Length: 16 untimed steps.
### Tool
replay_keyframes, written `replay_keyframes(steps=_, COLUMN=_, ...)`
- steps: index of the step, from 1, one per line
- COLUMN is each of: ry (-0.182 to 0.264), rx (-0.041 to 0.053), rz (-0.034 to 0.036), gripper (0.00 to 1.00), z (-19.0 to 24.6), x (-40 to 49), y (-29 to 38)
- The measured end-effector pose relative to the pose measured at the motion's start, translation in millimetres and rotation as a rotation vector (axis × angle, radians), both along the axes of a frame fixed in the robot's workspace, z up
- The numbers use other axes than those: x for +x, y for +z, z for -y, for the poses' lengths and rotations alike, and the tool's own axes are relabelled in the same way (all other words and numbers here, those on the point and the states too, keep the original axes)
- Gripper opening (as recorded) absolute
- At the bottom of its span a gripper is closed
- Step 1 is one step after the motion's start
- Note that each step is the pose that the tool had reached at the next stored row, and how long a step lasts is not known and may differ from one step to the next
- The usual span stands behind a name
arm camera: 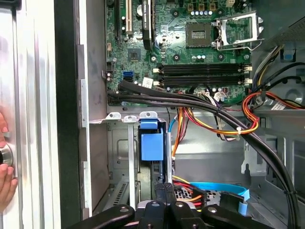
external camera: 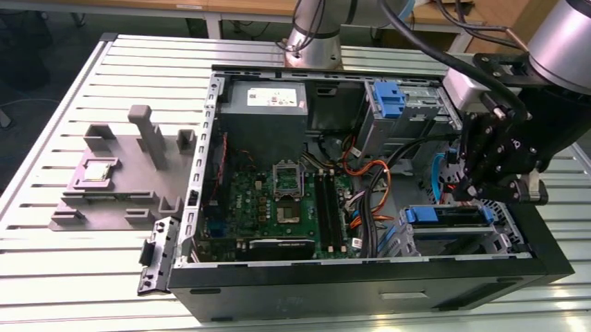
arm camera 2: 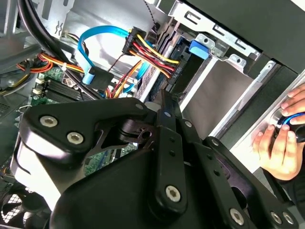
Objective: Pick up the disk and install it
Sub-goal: 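Insert the second disk wire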
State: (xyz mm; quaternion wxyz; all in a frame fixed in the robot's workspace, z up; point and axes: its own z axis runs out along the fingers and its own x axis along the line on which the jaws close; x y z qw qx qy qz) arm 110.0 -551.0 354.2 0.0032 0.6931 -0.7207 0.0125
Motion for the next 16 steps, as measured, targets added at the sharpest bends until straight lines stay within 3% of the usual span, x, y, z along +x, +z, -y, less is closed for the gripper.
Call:
replay_keyframes(steps=6, ry=0.000, rx=-0.0009, rz=0.0000, gripper=0.10, z=-8.6, x=0.0, y=0.2)
replay_keyframes(steps=11, ry=0.000, rx=-0.0013, rz=0.0000, gripper=0.10, z=-11.5, x=0.0, y=1.6)
replay_keyframes(steps=16, ry=0.000, rx=-0.0012, rz=0.0000, gripper=0.10, z=-14.8, x=0.0, y=7.5)
